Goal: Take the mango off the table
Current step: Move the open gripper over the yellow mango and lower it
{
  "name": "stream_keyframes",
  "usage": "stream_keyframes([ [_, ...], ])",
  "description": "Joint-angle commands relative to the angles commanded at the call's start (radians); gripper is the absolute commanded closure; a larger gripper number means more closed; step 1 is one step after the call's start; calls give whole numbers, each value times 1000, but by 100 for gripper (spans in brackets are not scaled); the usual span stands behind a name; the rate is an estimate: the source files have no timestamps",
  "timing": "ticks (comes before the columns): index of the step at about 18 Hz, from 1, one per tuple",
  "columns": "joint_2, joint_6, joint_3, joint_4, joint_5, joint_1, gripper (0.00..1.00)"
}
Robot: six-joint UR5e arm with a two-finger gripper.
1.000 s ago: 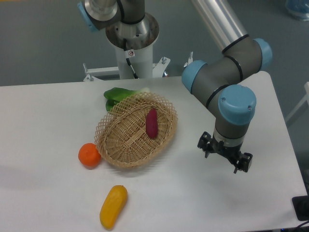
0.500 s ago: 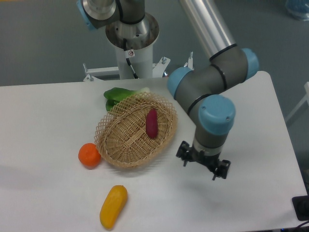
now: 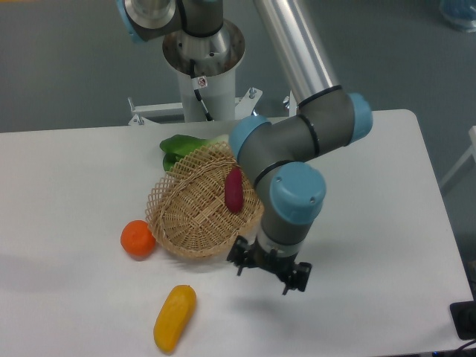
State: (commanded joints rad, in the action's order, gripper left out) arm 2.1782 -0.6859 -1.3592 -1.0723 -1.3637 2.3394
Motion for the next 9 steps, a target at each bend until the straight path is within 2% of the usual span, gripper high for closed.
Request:
stream_keyframes([
  [9, 75, 150, 87, 0, 3, -103, 0],
])
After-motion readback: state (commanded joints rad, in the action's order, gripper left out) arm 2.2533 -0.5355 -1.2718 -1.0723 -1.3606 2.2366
